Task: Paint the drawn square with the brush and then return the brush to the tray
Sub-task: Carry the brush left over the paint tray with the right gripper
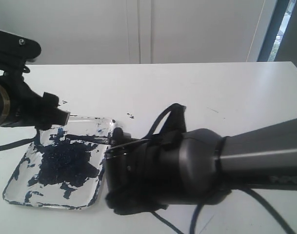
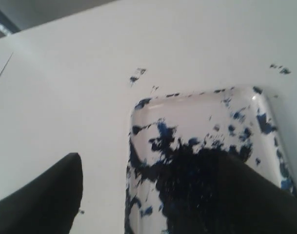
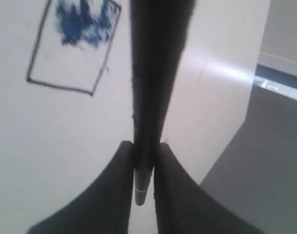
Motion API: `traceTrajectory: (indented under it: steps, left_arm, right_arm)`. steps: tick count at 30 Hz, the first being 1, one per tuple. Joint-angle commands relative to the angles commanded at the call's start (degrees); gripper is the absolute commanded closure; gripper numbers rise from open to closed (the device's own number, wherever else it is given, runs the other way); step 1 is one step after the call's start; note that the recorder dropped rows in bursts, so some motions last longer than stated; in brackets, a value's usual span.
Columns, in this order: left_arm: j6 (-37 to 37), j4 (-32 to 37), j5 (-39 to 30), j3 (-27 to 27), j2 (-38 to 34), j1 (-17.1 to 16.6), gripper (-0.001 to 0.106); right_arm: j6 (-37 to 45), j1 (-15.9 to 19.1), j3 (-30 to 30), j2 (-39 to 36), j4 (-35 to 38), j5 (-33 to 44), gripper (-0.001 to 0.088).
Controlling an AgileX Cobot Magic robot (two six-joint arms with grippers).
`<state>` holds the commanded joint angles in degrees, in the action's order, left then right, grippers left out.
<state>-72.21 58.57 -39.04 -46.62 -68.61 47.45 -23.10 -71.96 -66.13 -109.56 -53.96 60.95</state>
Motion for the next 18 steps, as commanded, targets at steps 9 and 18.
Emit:
traceTrajectory:
  steps: [9,18]
  left_arm:
    - [2.86,-2.87,-2.14,0.00,5.85,0.00,0.027]
    - [5.93,-6.63,-1.22,0.00,11.42,0.00,0.027]
  right_arm:
    - [0.25,0.00,-7.03,-7.52,7.96,-3.32,0.0868]
    - [-6.18,0.00,-8.60,-8.00,9.57,-9.13,0.0849]
